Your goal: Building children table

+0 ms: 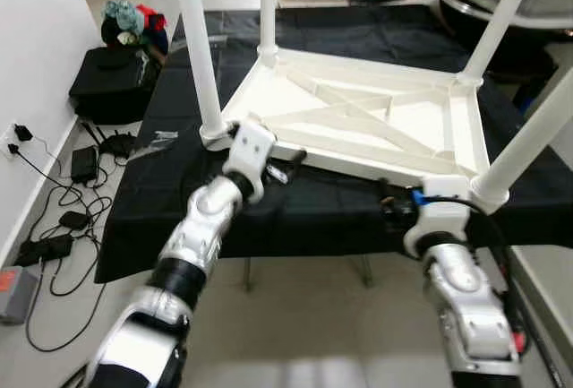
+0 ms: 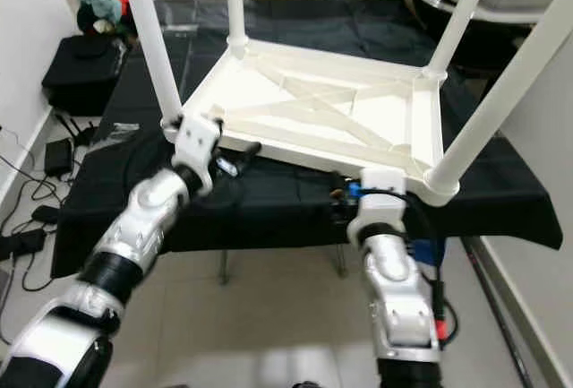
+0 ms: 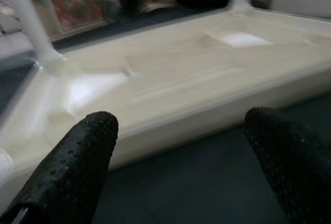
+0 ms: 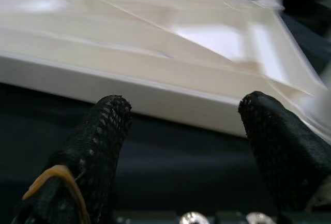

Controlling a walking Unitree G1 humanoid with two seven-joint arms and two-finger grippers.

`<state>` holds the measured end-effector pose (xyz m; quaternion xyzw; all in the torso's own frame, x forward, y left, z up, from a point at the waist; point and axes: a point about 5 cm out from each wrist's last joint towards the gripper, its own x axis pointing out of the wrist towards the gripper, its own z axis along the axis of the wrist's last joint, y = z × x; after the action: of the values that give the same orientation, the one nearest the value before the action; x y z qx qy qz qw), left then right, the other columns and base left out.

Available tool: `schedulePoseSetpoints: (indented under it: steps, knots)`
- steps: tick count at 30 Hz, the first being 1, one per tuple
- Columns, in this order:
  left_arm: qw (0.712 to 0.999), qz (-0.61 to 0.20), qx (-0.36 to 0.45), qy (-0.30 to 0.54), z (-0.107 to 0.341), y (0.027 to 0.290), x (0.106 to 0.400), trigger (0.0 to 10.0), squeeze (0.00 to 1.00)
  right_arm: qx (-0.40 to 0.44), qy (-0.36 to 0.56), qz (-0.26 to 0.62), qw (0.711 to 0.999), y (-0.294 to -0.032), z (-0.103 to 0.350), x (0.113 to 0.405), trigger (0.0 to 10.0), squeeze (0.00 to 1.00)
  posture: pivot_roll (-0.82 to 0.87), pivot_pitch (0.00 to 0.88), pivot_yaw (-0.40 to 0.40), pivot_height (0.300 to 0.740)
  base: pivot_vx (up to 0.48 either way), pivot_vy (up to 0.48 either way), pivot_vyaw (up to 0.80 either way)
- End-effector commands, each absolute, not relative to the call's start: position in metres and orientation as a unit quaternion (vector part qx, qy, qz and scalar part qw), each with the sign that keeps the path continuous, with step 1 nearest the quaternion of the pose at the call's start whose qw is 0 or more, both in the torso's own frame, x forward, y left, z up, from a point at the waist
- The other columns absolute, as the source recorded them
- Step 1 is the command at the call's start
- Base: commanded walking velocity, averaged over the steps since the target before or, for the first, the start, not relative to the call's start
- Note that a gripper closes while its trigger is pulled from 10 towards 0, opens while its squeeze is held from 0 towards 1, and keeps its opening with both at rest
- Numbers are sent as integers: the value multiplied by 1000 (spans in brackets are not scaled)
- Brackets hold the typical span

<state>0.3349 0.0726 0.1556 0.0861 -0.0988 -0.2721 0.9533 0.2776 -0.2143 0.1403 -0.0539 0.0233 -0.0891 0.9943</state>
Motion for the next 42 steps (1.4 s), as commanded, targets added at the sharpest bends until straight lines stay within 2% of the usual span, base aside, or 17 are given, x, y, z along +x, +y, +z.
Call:
schedulePoseSetpoints:
  steps: [1, 2, 3, 5, 6, 8, 10, 17, 20, 25, 29, 30, 32, 35, 36, 40, 42]
  knots:
    - [947, -296, 90, -87, 146, 65, 319, 10000, 0, -56, 32, -121, 991, -229, 133, 275, 10000, 0, 87, 53, -24, 740, 0, 0, 0]
    - [944, -308, 92, -77, 137, 63, 309, 10000, 0, -66, 39, -145, 987, -240, 130, 273, 10000, 0, 88, 52, -27, 740, 0, 0, 0]
    - [944, -308, 92, -77, 137, 63, 309, 10000, 0, -66, 39, -145, 987, -240, 130, 273, 10000, 0, 88, 52, -27, 740, 0, 0, 0]
    - [938, -328, 87, -66, 128, 61, 292, 10000, 0, -93, 51, -215, 971, -266, 127, 268, 10000, 0, 94, 53, -31, 740, 0, 0, 0]
    - [938, -328, 87, -66, 128, 61, 292, 10000, 0, -93, 51, -215, 971, -266, 127, 268, 10000, 0, 94, 53, -31, 740, 0, 0, 0]
    - [939, -332, 74, -55, 127, 63, 284, 10000, 0, -120, 56, -305, 943, -297, 129, 262, 10000, 0, 101, 55, -32, 740, 0, 0, 0]
    - [938, -336, 68, -51, 129, 63, 279, 10000, 0, -126, 53, -356, 924, -317, 135, 261, 10000, 0, 102, 57, -33, 740, 0, 0, 0]
    - [928, -365, 66, -43, 135, 54, 262, 10000, 0, -141, 17, -457, 878, -354, 165, 271, 10000, 0, 116, 65, -28, 740, 0, 0, 0]
    - [921, -381, 63, -45, 138, 51, 254, 10000, 0, -121, -14, -467, 876, -366, 182, 281, 10000, 0, 120, 74, -27, 740, 0, 0, 0]
    - [917, -394, 43, -44, 144, 49, 241, 10000, 0, -93, -51, -447, 888, -371, 207, 304, 10000, 0, 131, 99, -15, 740, 0, 0, 0]
    - [917, -396, 41, -41, 146, 49, 239, 10000, 0, -91, -56, -447, 888, -372, 210, 307, 10000, 0, 131, 99, -15, 740, 0, 0, 0]
    - [914, -403, 34, -38, 147, 48, 231, 10000, 0, -76, -62, -412, 906, -368, 219, 322, 10000, 0, 158, 136, -5, 740, 0, 0, 0]
    - [914, -403, 34, -38, 147, 48, 231, 10000, 0, -76, -62, -412, 906, -368, 219, 322, 10000, 0, 158, 136, -5, 740, 0, 0, 0]
    - [910, -414, 26, -29, 151, 49, 215, 10000, 0, -19, -58, -264, 963, -347, 230, 356, 10000, 0, 179, 162, -1, 740, 0, 0, 0]
    - [910, -414, 26, -29, 151, 49, 215, 10000, 0, -19, -58, -264, 963, -347, 230, 356, 10000, 0, 179, 162, -1, 740, 0, 0, 0]
    - [911, -410, 29, -23, 153, 53, 212, 10000, 0, 31, -21, -101, 994, -327, 218, 368, 10000, 0, 193, 175, -3, 740, 0, 0, 0]
    - [911, -410, 32, -23, 153, 53, 212, 10000, 0, 47, -17, -69, 996, -323, 216, 370, 10000, 0, 193, 175, -3, 740, 0, 0, 0]
